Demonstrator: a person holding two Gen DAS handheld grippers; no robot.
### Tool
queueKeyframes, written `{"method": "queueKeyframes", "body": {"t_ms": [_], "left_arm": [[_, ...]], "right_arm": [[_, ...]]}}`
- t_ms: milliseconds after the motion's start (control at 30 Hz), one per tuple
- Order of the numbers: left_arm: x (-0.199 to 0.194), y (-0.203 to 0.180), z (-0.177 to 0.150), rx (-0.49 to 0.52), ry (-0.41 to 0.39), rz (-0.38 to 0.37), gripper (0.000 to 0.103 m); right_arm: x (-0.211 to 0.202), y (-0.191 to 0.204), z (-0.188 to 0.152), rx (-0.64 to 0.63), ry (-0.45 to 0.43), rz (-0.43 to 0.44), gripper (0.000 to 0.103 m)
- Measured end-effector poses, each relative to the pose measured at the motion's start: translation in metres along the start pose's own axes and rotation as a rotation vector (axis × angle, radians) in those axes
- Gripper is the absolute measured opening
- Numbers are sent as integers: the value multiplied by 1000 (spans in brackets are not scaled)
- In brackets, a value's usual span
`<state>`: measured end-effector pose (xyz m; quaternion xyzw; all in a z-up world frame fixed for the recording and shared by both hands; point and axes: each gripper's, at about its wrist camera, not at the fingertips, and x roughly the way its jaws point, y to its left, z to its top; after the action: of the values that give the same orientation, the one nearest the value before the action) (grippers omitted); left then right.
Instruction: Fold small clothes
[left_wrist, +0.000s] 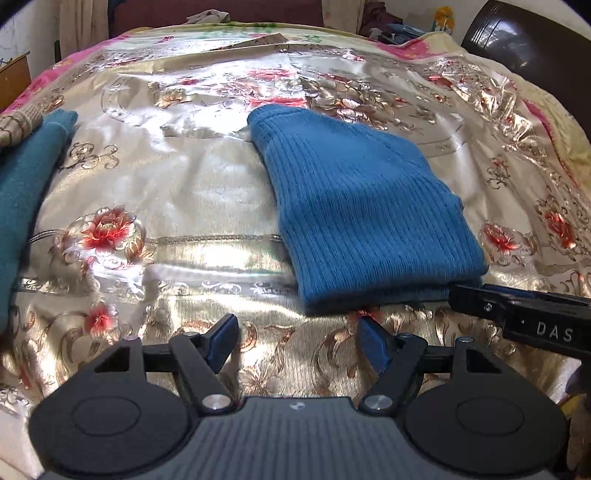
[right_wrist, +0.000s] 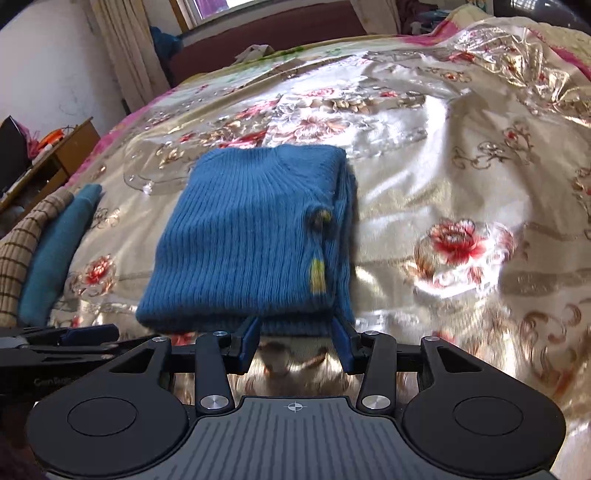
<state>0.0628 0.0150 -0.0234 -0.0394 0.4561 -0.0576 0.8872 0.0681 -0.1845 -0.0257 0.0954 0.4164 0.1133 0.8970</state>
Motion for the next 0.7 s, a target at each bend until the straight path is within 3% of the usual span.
{"method": "queueKeyframes", "body": {"t_ms": [167, 700], "left_arm": [[-1, -6, -4, 13, 5, 3, 76], [1, -11, -7, 13, 14, 23, 83]], "right_arm": [[-6, 8, -7, -16, -10, -7, 47], [-8, 24, -17, -75, -8, -31, 49]]}}
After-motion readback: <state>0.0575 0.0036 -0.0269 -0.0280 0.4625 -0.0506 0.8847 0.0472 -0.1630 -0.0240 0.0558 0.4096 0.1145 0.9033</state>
